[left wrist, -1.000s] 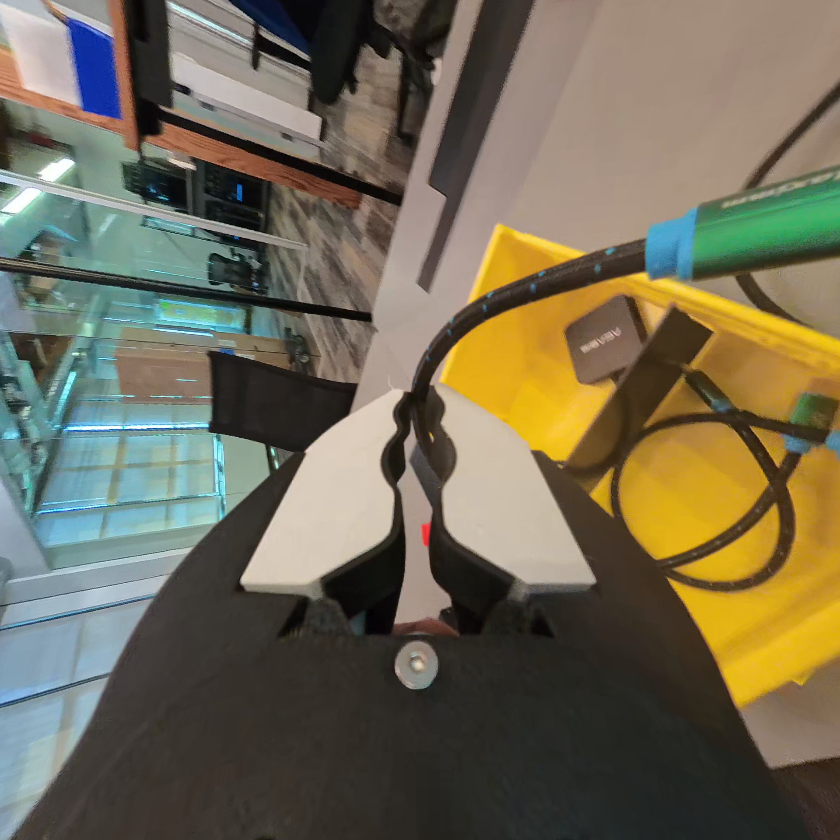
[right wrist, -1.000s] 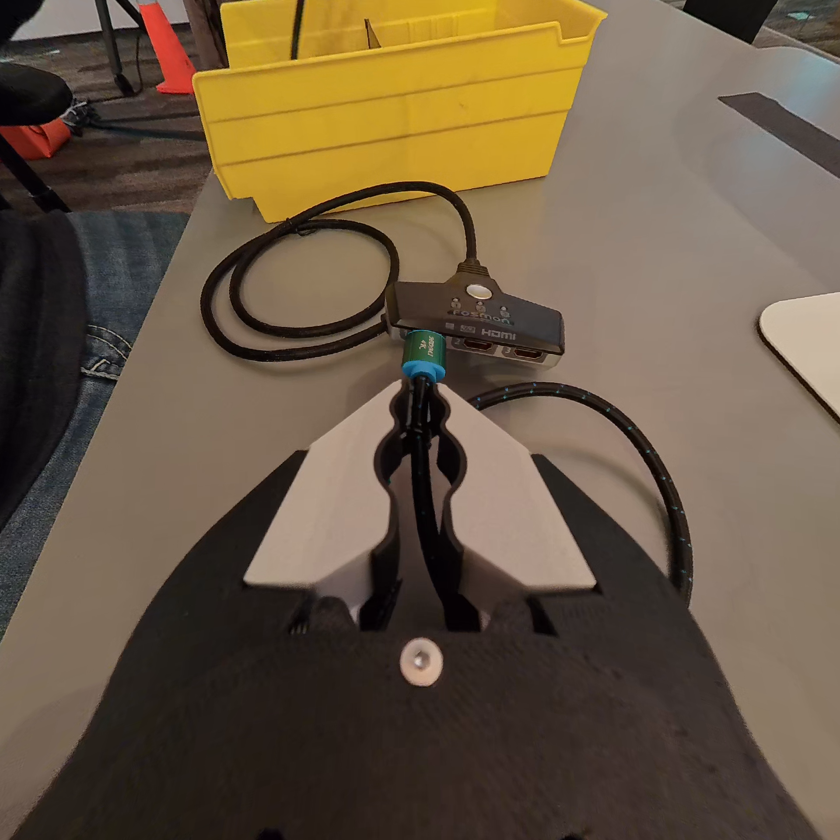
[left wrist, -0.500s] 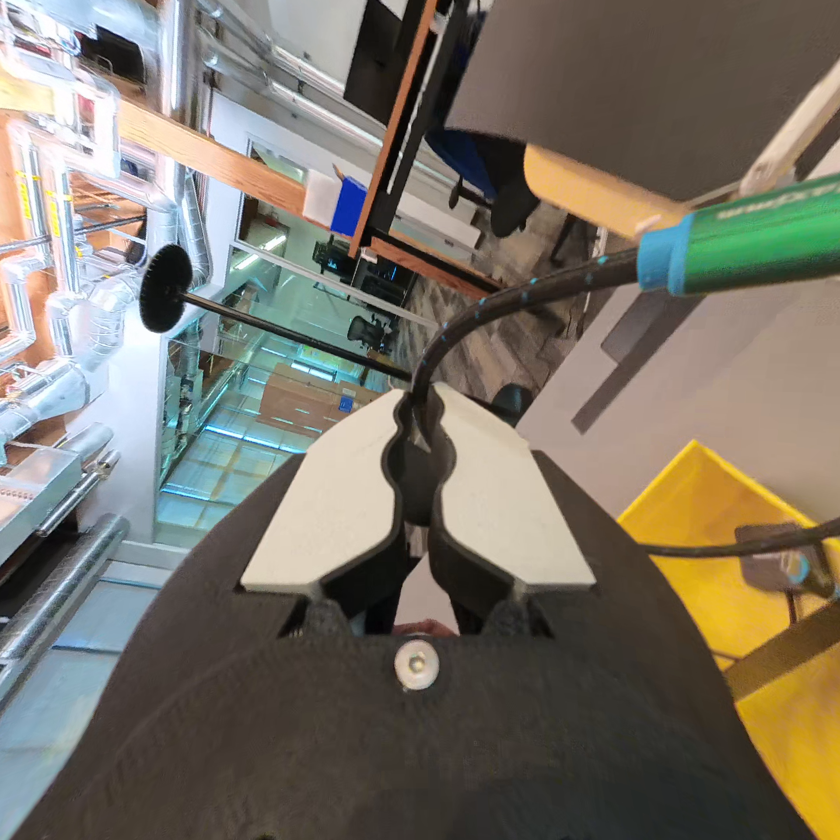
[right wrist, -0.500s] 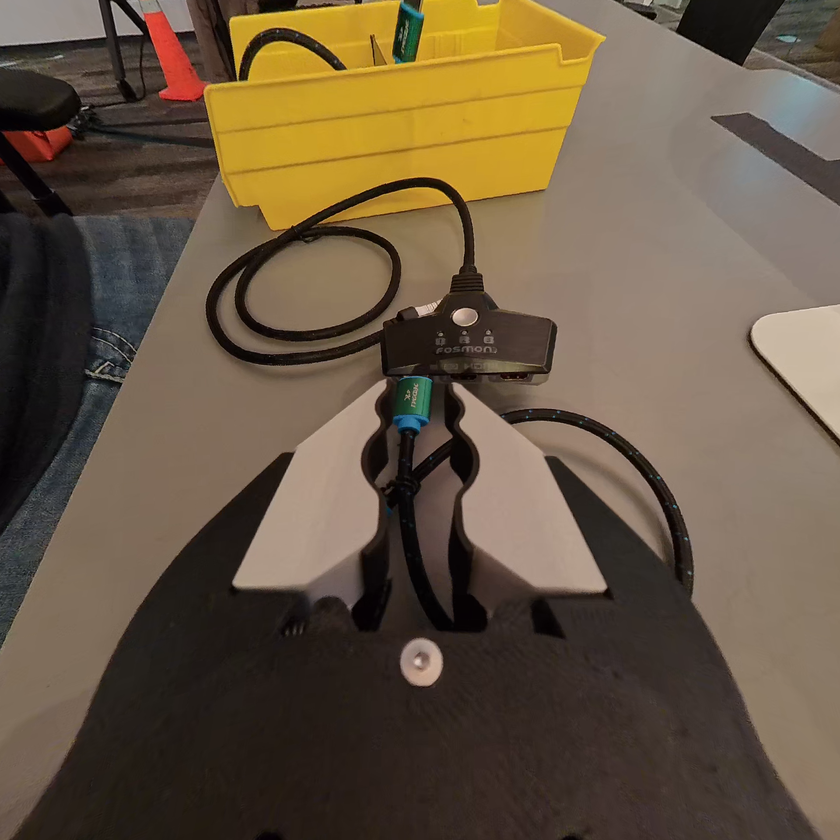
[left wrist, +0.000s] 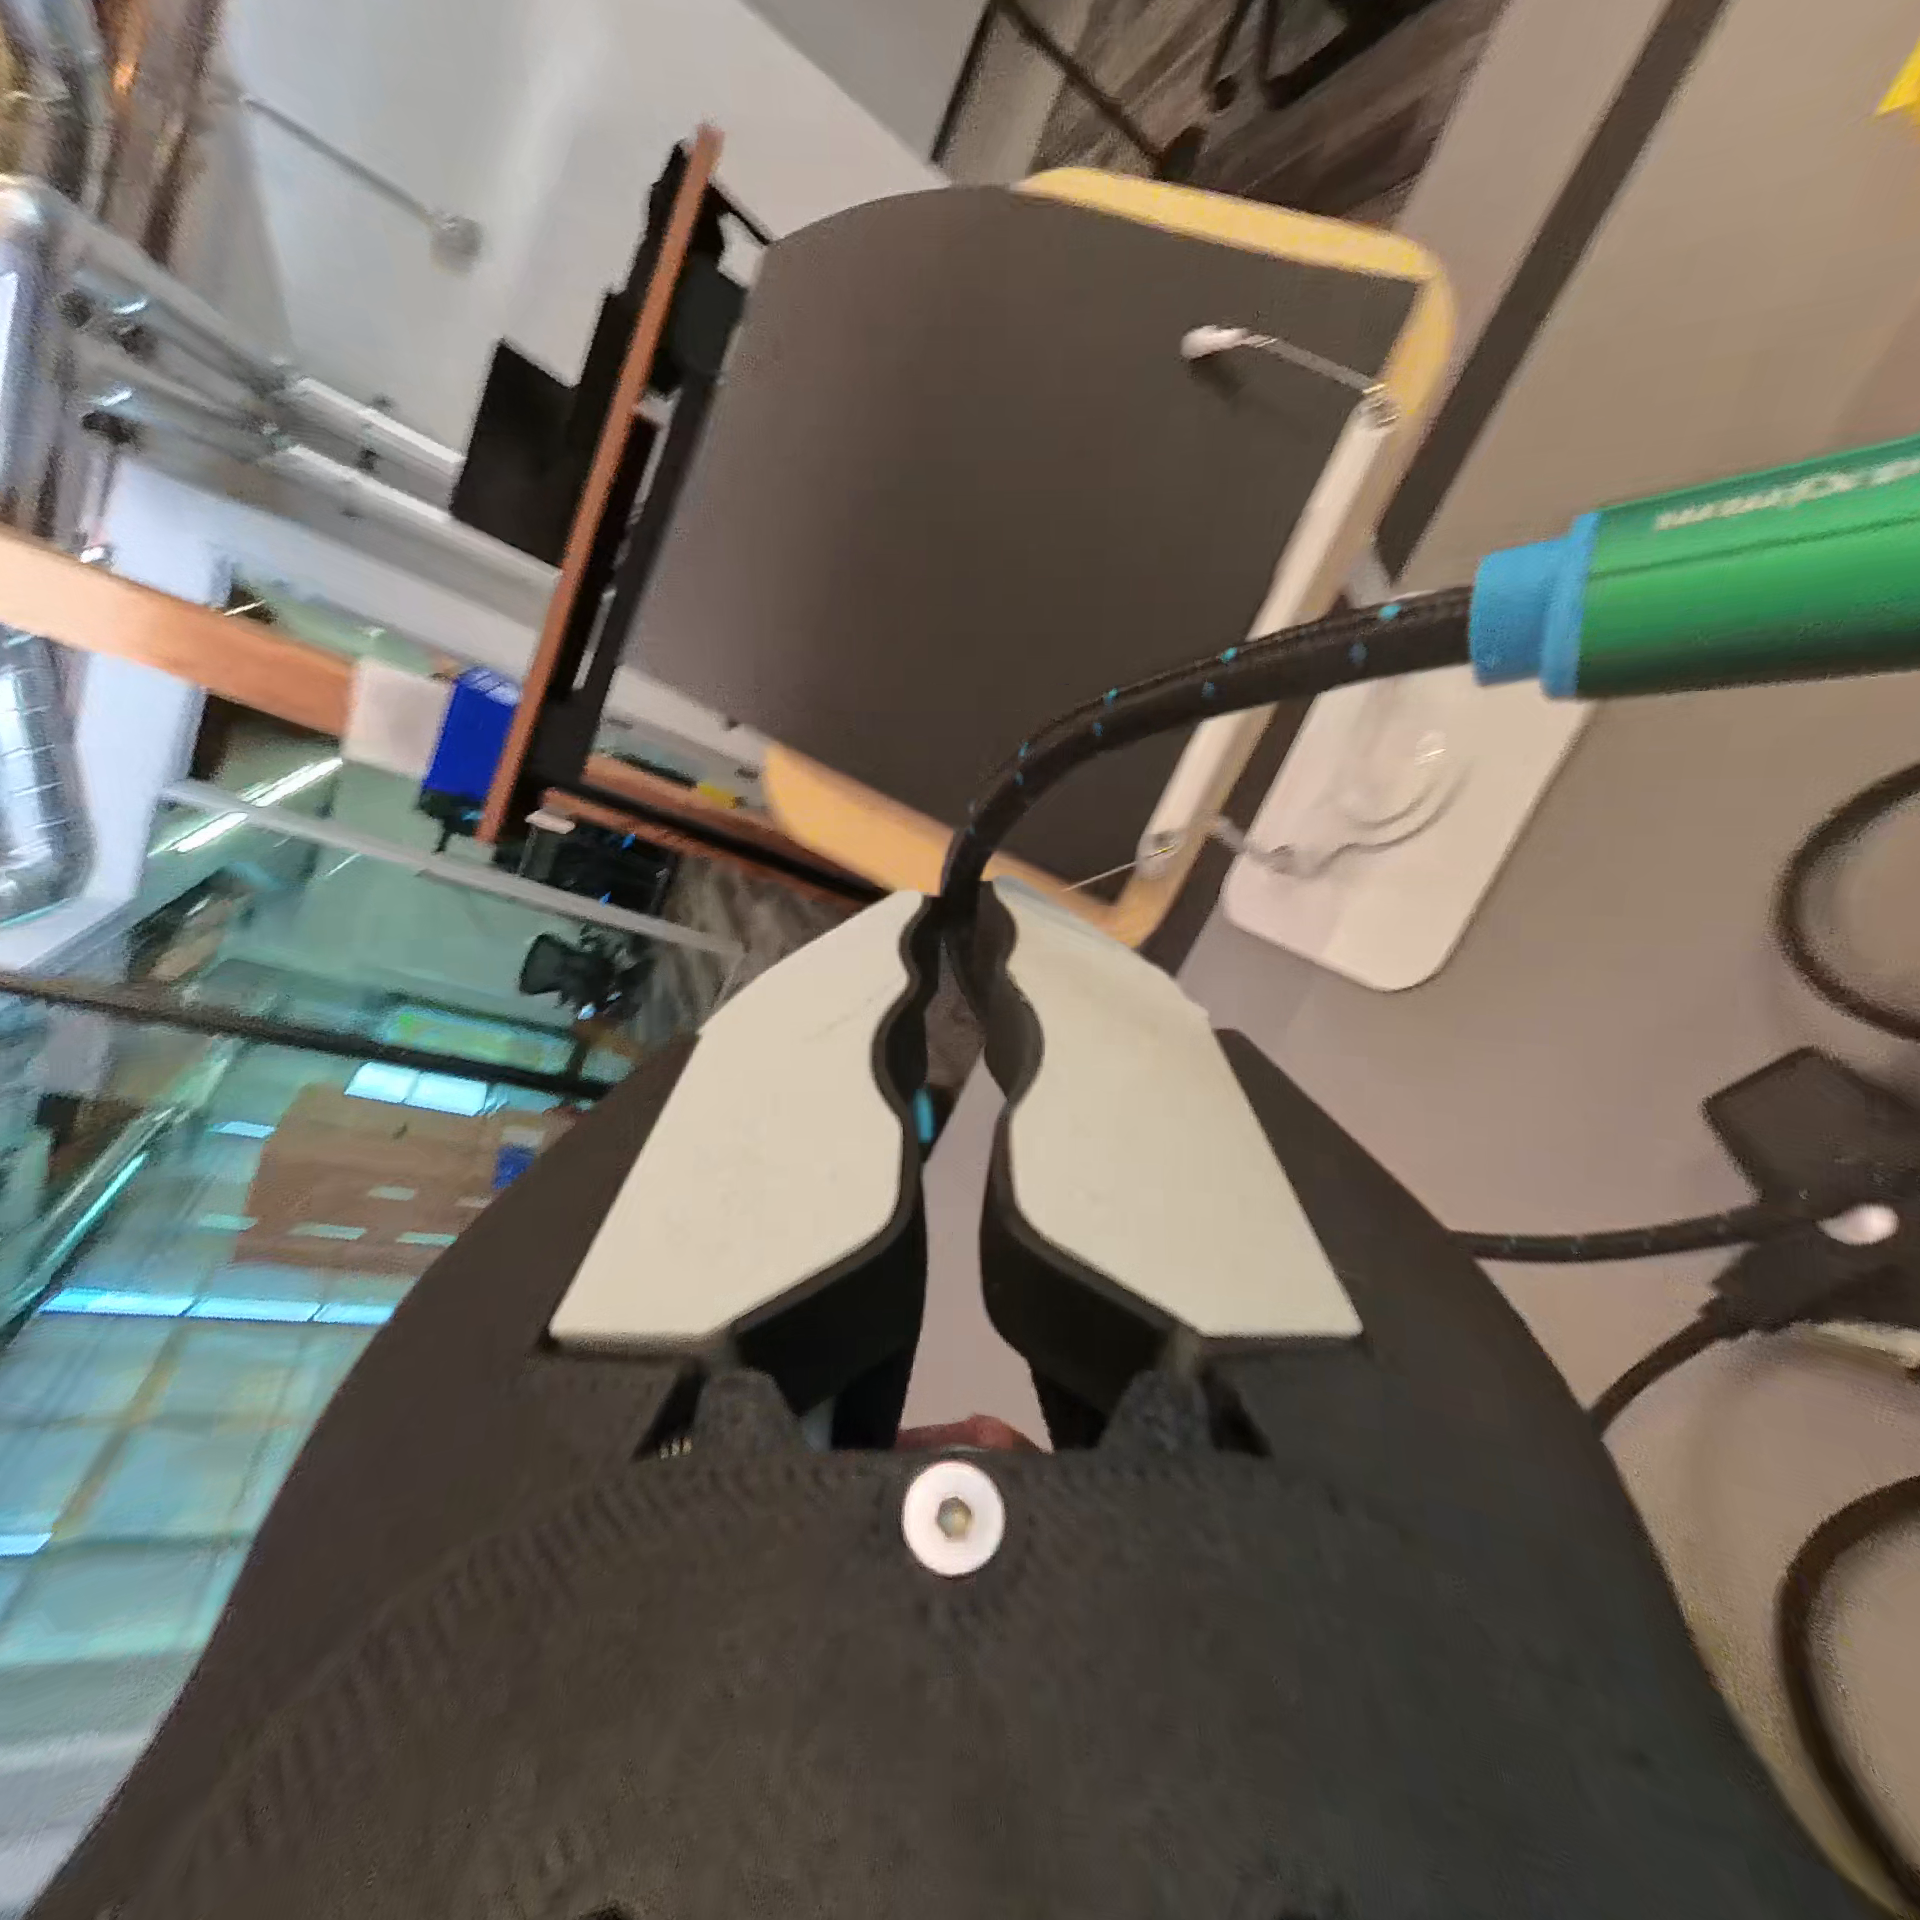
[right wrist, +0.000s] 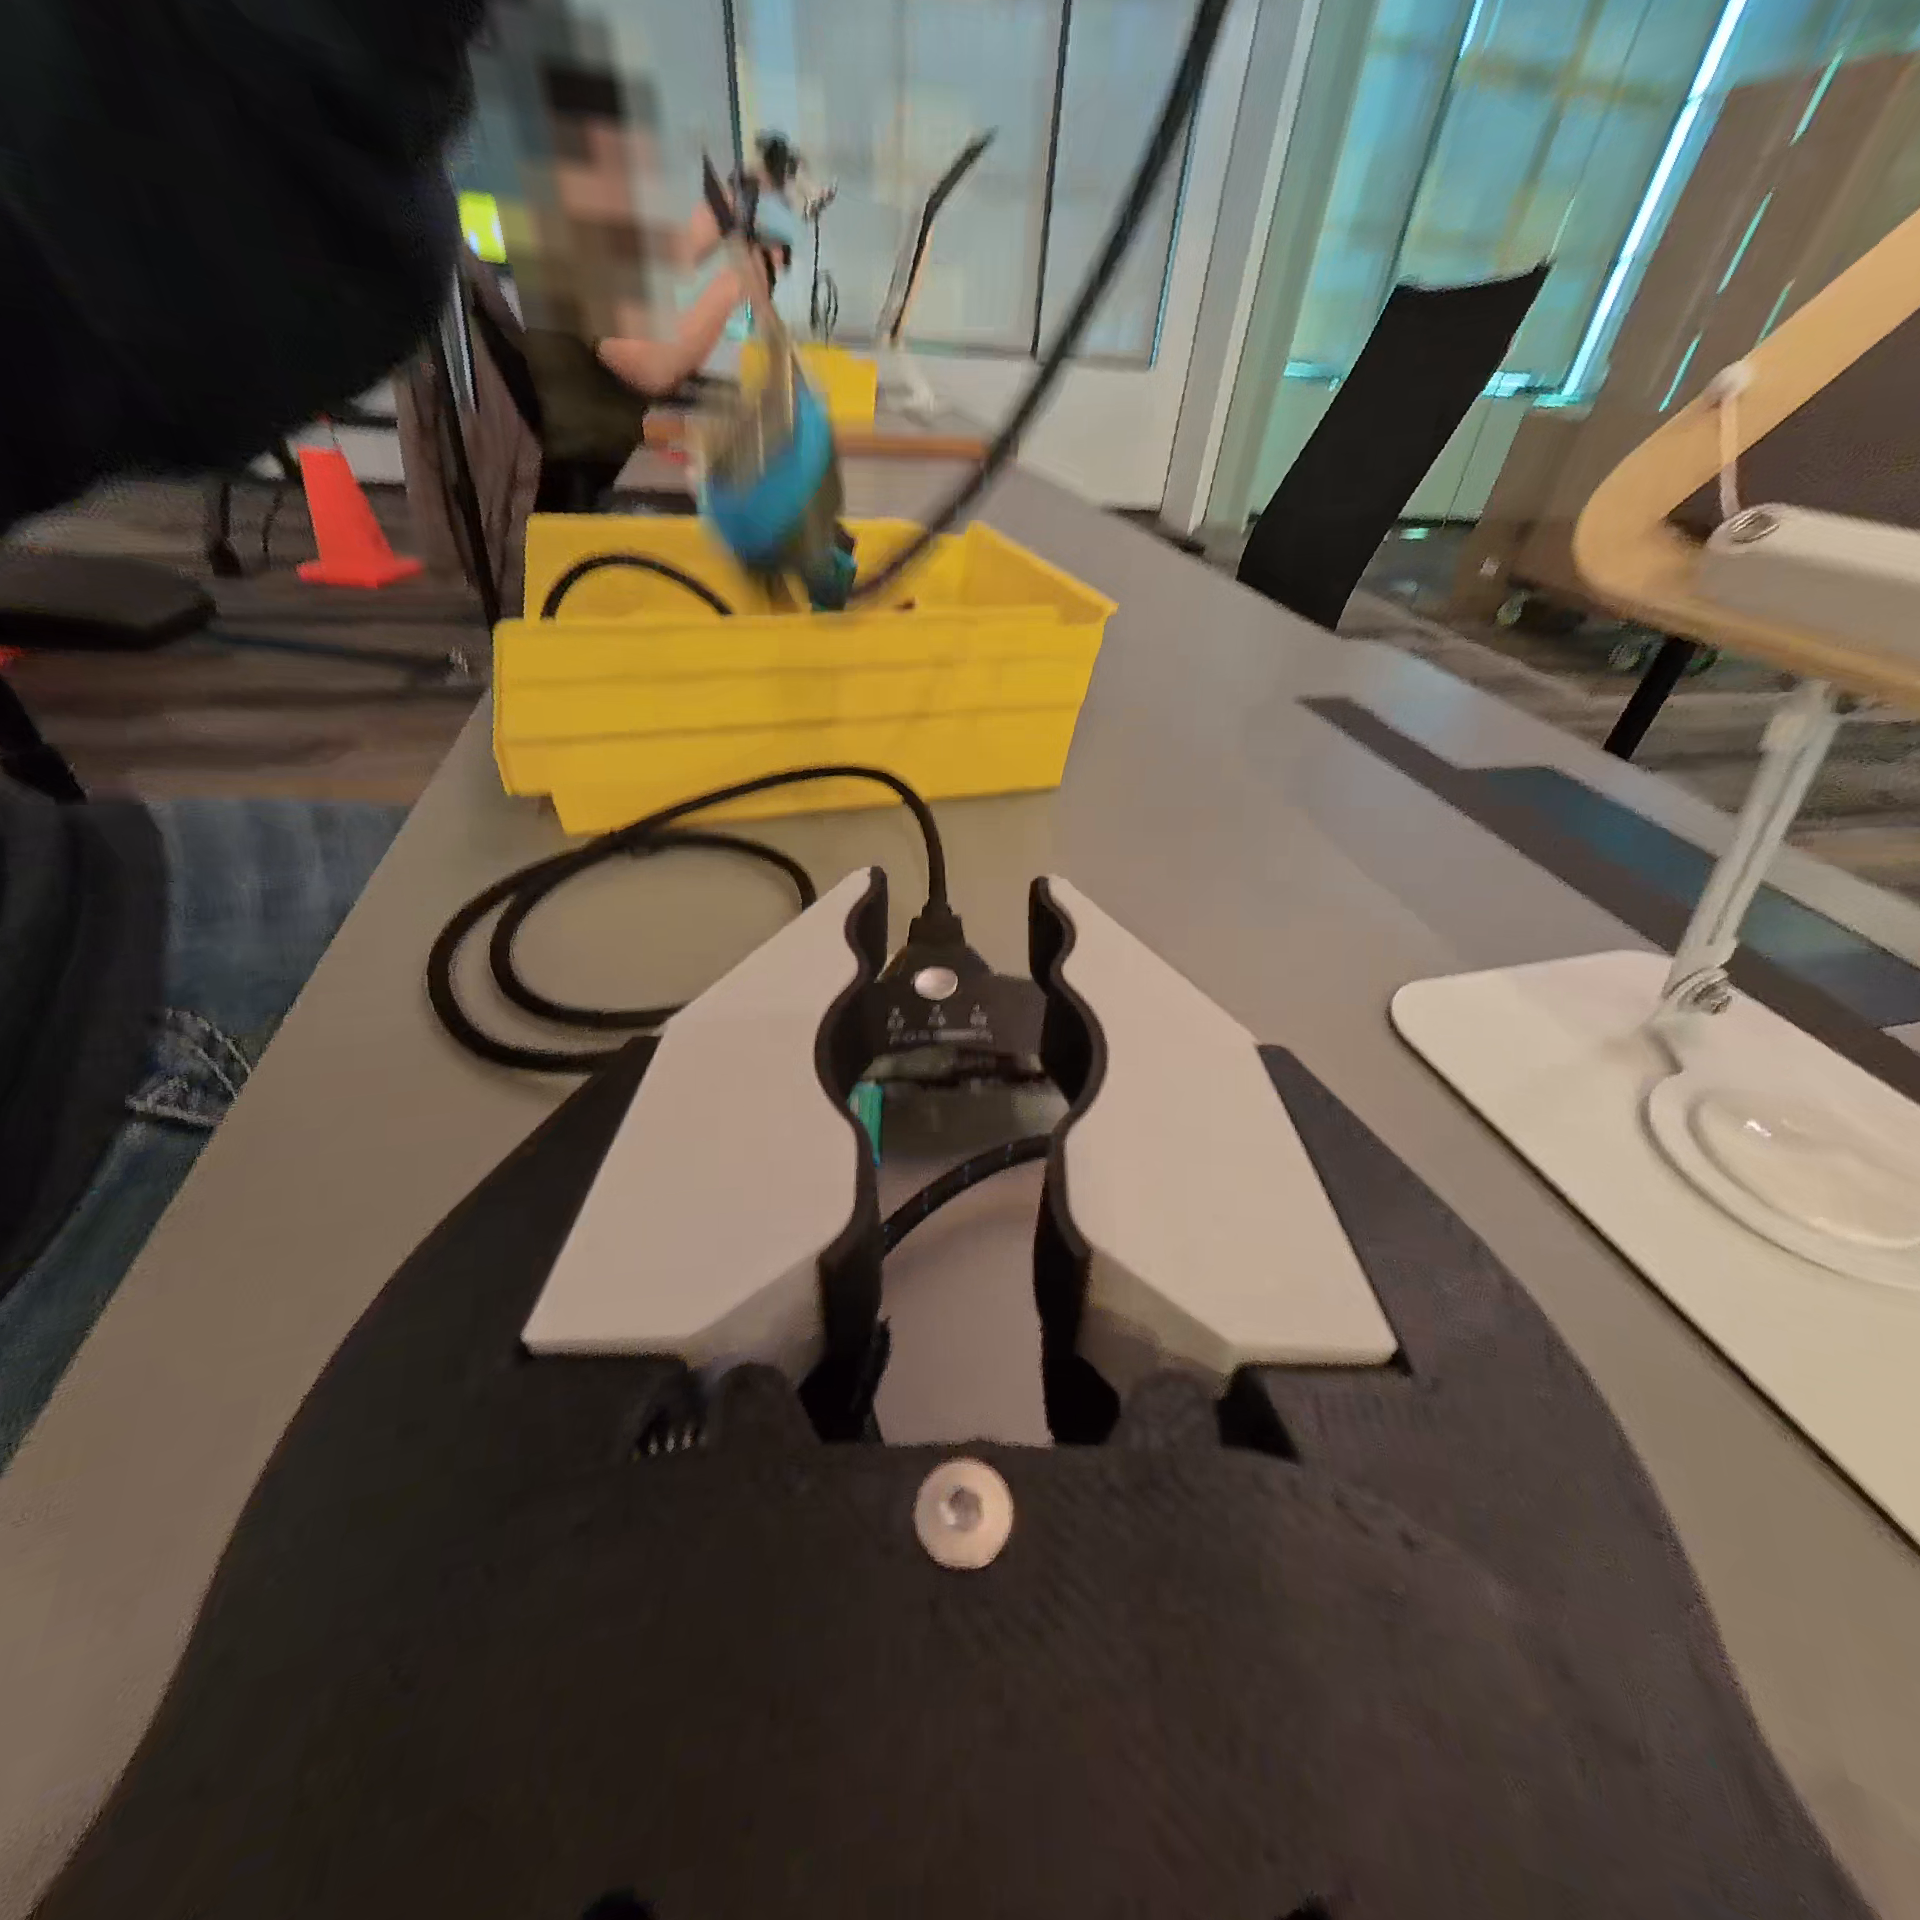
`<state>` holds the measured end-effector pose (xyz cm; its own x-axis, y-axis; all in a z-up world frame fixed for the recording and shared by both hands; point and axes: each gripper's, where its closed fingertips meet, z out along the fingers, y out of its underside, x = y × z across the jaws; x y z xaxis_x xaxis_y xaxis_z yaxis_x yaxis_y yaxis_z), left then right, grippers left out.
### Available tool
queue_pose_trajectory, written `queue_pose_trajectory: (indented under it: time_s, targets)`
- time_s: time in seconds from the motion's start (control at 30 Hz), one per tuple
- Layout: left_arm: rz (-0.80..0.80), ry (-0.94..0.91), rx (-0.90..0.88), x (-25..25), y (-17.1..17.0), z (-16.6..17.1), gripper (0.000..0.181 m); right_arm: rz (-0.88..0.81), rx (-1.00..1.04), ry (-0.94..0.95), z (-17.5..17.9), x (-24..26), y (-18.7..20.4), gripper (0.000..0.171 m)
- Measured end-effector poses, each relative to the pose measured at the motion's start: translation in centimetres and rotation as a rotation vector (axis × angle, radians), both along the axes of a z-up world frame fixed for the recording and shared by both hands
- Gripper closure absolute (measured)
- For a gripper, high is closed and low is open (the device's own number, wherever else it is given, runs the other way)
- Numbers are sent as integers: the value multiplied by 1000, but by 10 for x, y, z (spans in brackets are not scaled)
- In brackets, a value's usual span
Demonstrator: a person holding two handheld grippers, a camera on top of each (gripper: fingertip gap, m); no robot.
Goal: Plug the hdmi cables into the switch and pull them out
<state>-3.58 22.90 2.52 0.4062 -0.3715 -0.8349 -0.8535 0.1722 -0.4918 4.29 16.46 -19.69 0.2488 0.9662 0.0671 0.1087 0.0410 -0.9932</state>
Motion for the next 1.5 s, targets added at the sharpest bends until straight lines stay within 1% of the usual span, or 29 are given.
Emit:
queue_pose_trajectory:
  time_s: [0.1,0.13,0.23,0.3,0.37,0.47,0.53,0.63,0.7,0.8,1.0,1.23,1.27,1.3,1.33,1.5]
  targets:
    - [-147,-5,-75,40,0,-42,176,-29,-26,112,18,10,7,148]
    - [-170,-17,-112,49,0,-55,176,-44,-38,149,24,15,10,150]
    - [-338,-51,-234,81,-13,-90,175,-81,-59,281,44,31,19,151]
    - [-382,-81,-309,94,-18,-108,175,-98,-49,356,56,41,21,148]
    - [-441,-119,-373,106,-24,-122,175,-120,12,406,67,47,19,141]
    - [-494,-158,-509,119,-30,-146,175,-154,178,407,83,48,8,138]
    - [-518,-137,-595,123,-34,-165,176,-128,269,405,92,46,-7,137]
    - [-543,-131,-694,128,-36,-183,175,-66,333,421,101,44,-25,138]
    - [-556,-116,-741,130,-39,-191,176,-67,353,388,98,42,-26,141]
    - [-528,-101,-801,132,-39,-201,176,-80,372,356,95,39,-26,155]
    - [-522,-99,-906,137,-46,-218,176,-109,328,341,91,40,-17,162]
    - [-496,-92,-945,133,-48,-236,174,-116,180,332,79,45,-1,165]
    - [-495,-91,-948,131,-48,-236,168,-116,159,318,75,44,2,166]
    - [-494,-101,-948,129,-48,-235,157,-118,141,301,71,43,5,166]
    - [-490,-110,-949,126,-48,-232,149,-119,119,283,66,42,7,166]
    - [-505,-169,-882,107,-47,-196,136,-87,41,163,41,28,10,166]
